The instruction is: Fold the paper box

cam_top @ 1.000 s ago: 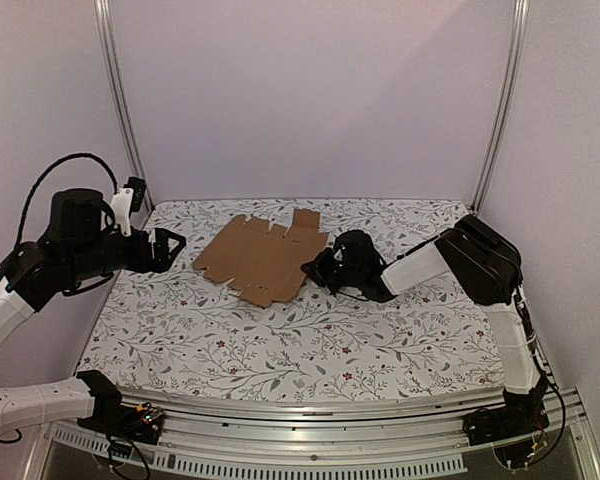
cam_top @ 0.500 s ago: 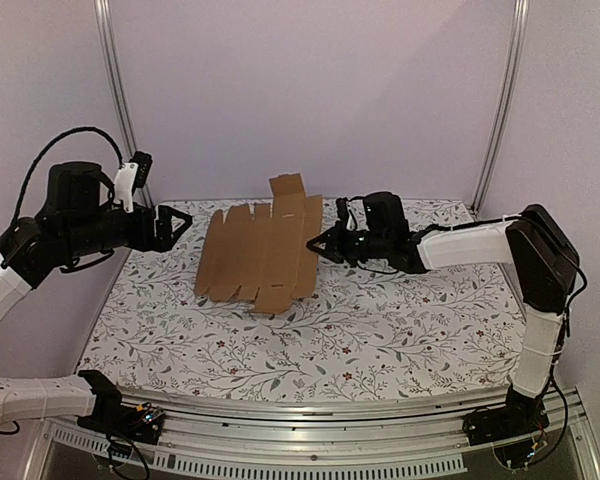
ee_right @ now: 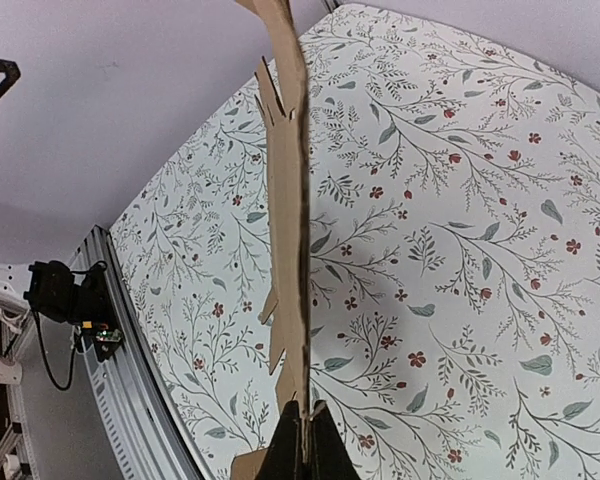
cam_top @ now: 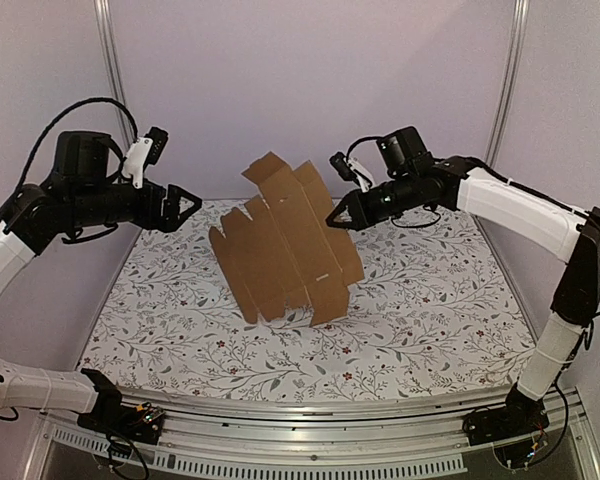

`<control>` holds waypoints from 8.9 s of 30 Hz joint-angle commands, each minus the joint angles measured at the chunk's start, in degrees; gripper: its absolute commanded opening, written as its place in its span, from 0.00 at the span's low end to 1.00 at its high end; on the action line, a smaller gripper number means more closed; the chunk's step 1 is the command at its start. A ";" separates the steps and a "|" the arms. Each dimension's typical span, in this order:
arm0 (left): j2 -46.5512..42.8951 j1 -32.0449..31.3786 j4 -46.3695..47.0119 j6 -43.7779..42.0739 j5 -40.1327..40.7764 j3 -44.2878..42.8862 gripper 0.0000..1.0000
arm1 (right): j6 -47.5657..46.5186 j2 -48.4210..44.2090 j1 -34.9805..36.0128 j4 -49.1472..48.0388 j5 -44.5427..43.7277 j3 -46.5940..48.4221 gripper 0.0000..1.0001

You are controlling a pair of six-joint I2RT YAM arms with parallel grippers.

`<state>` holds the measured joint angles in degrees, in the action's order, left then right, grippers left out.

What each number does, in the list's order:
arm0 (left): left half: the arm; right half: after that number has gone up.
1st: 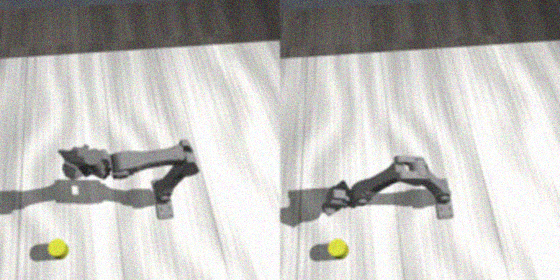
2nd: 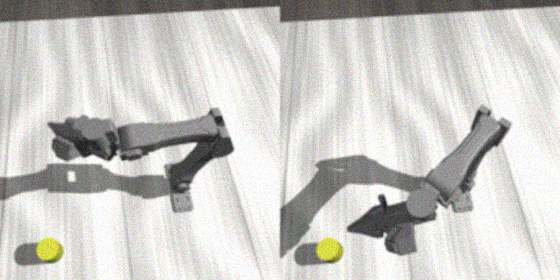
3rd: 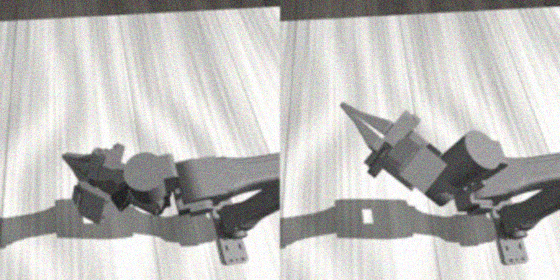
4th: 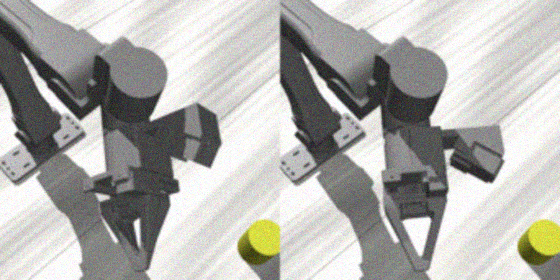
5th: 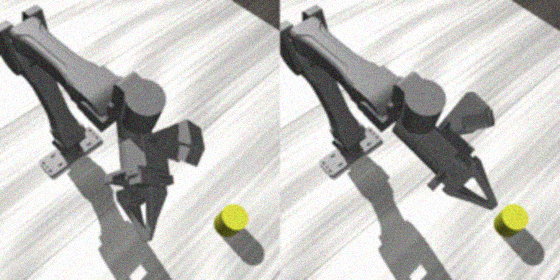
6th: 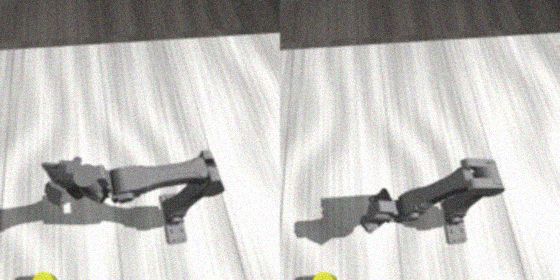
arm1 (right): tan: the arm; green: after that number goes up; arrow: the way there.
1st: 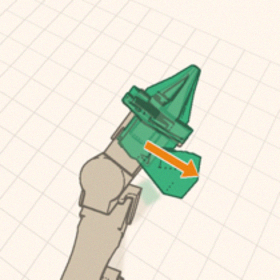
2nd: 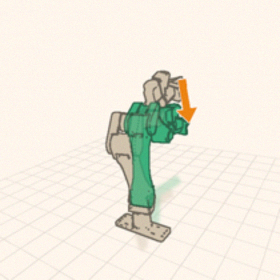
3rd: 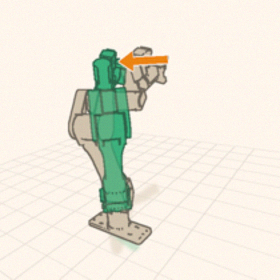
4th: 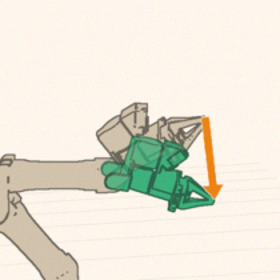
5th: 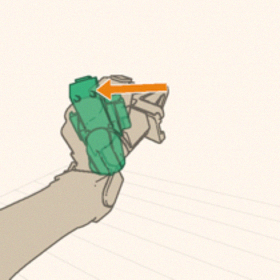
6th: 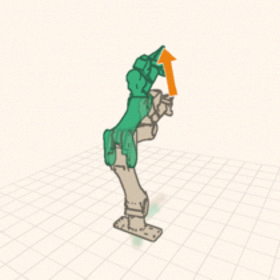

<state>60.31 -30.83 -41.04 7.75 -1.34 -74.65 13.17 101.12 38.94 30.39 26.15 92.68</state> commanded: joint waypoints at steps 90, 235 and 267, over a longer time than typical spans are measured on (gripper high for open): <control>11.34 -14.57 21.09 13.79 1.94 26.27 0.00 | -38.63 18.57 16.94 41.54 -25.93 27.29 0.00; 23.46 -15.84 17.67 25.54 -4.11 6.91 0.00 | -31.54 2.99 18.75 28.38 -27.52 8.46 0.00; 19.41 -14.79 15.16 23.85 14.22 21.90 0.00 | -28.68 12.13 8.09 30.88 -12.14 11.72 0.00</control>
<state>78.50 -46.04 -27.55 32.32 9.89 -54.35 -16.51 110.15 47.94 60.14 12.67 102.04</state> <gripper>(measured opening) 0.005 0.006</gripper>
